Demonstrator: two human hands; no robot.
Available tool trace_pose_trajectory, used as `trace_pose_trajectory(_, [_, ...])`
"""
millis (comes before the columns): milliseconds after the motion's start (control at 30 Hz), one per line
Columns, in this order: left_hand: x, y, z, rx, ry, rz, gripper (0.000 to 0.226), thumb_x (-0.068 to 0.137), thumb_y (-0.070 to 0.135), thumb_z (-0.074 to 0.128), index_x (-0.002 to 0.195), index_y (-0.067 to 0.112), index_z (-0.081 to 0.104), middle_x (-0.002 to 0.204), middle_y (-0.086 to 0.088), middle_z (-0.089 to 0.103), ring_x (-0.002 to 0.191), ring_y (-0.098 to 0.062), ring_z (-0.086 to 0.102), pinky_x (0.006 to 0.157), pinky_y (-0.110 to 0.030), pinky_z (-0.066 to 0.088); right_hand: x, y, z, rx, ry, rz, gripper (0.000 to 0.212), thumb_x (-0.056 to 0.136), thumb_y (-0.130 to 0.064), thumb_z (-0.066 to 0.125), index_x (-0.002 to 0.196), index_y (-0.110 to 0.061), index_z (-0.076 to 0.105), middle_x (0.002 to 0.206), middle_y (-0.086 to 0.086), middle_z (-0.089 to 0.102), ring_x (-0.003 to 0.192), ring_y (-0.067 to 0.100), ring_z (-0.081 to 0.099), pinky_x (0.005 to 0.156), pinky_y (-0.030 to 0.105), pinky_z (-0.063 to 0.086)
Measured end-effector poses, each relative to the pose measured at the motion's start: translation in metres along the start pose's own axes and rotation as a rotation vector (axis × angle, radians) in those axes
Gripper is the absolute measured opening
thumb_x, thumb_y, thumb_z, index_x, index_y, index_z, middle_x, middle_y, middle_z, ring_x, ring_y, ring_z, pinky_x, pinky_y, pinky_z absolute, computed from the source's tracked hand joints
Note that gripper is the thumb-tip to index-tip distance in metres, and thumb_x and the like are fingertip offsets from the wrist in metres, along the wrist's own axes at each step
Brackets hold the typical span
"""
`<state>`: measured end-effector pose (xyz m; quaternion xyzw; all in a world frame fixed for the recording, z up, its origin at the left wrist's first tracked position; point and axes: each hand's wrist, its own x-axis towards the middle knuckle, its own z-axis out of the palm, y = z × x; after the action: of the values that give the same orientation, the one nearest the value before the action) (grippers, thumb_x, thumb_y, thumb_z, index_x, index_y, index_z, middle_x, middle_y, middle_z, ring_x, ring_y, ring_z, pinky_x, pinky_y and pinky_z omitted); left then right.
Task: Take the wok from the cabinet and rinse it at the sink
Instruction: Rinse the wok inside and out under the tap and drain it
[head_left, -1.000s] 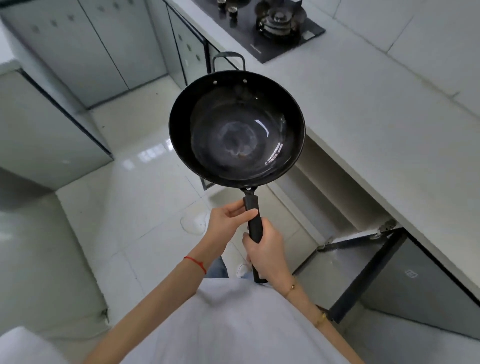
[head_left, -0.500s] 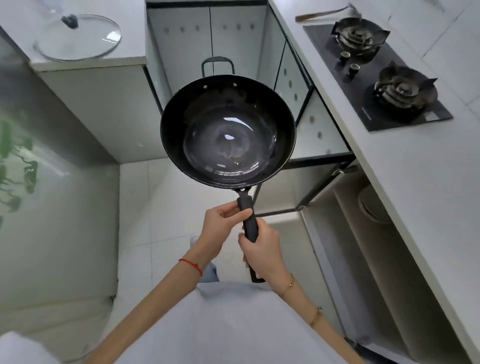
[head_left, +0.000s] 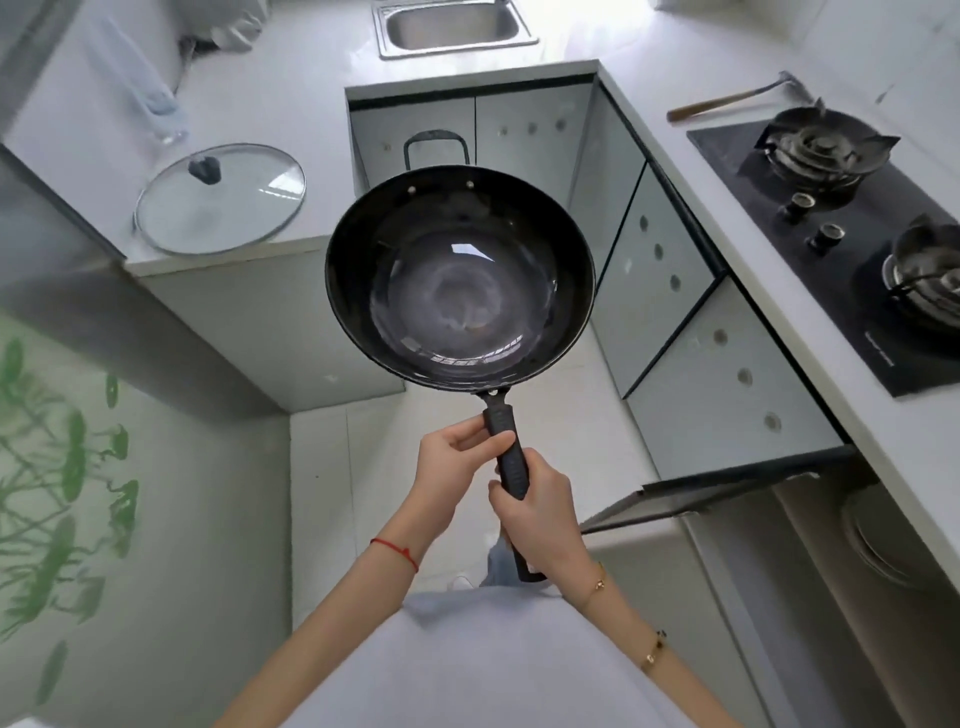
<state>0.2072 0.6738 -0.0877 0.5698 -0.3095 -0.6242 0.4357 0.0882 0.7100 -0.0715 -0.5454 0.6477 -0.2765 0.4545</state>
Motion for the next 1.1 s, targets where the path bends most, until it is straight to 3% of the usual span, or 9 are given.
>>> trace_pose_trajectory(300, [0.166,0.069,0.01,-0.025,0.016,-0.007,0.033,0.081,0.003,0.075,0.113,0.004,0.072,0.106,-0.006,0.076,0.095,-0.009,0.07,0.086,-0.016,0.054,0.176,-0.041,-0.01,0.015,0.003,0.001,0.007,0.085,0.0,0.059,0.085,0.002,0.052,0.064,0.007,0.048,0.039,0.001,0.05,0.037,0.01,0.035])
trace_pose_trajectory(400, [0.236,0.104,0.027,-0.051,0.033,0.01,0.03,0.08,0.003,0.075,0.11,0.007,0.073,0.103,-0.004,0.076,0.092,-0.008,0.07,0.085,-0.017,0.054,0.252,-0.064,-0.03,0.029,-0.017,-0.003,0.014,0.085,0.0,0.058,0.078,-0.006,0.048,0.06,0.003,0.046,0.034,0.004,0.049,0.036,0.011,0.034])
trace_pose_trajectory(500, [0.305,0.143,0.047,-0.059,0.051,0.034,0.031,0.08,0.005,0.076,0.11,0.006,0.073,0.105,-0.006,0.076,0.094,-0.01,0.07,0.088,-0.021,0.053,0.33,-0.088,-0.053,0.039,-0.042,-0.006,0.023,0.085,-0.002,0.057,0.074,-0.016,0.043,0.058,0.006,0.049,0.034,0.015,0.053,0.035,0.022,0.039])
trace_pose_trajectory(600, [0.366,0.181,0.059,-0.072,0.071,0.054,0.03,0.079,0.004,0.076,0.109,0.007,0.074,0.104,-0.006,0.076,0.092,-0.008,0.069,0.089,-0.021,0.053,0.398,-0.111,-0.069,0.02,-0.042,-0.034,0.025,0.084,-0.002,0.056,0.073,-0.02,0.042,0.055,0.003,0.05,0.035,0.018,0.054,0.035,0.024,0.04])
trace_pose_trajectory(733, [0.44,0.223,0.064,-0.078,0.086,0.062,0.029,0.079,0.003,0.076,0.107,0.011,0.073,0.099,-0.001,0.076,0.088,-0.004,0.07,0.08,-0.014,0.052,0.48,-0.135,-0.076,0.018,-0.033,-0.059,0.021,0.081,-0.003,0.056,0.073,-0.019,0.043,0.055,0.002,0.05,0.038,0.022,0.056,0.037,0.03,0.044])
trace_pose_trajectory(867, [0.518,0.256,0.061,-0.074,0.116,0.069,0.03,0.079,0.002,0.076,0.108,0.009,0.074,0.099,-0.002,0.076,0.09,-0.006,0.07,0.079,-0.014,0.053,0.565,-0.155,-0.073,-0.035,-0.016,-0.059,0.014,0.074,-0.018,0.056,0.07,-0.023,0.043,0.058,0.001,0.052,0.052,0.037,0.06,0.046,0.045,0.05])
trace_pose_trajectory(1000, [0.601,0.284,0.049,-0.059,0.129,0.071,0.03,0.079,0.002,0.076,0.109,0.004,0.073,0.104,-0.006,0.076,0.093,-0.01,0.069,0.089,-0.023,0.053,0.649,-0.178,-0.063,-0.041,-0.017,-0.055,0.017,0.075,-0.016,0.057,0.069,-0.025,0.044,0.06,-0.001,0.054,0.053,0.036,0.061,0.046,0.043,0.05])
trace_pose_trajectory(1100, [0.664,0.313,0.038,-0.052,0.125,0.07,0.031,0.081,0.001,0.074,0.112,0.001,0.071,0.105,-0.008,0.075,0.094,-0.011,0.069,0.09,-0.021,0.054,0.714,-0.199,-0.053,-0.015,-0.023,-0.048,0.013,0.08,-0.009,0.057,0.074,-0.015,0.048,0.06,0.003,0.053,0.043,0.024,0.057,0.038,0.033,0.045])
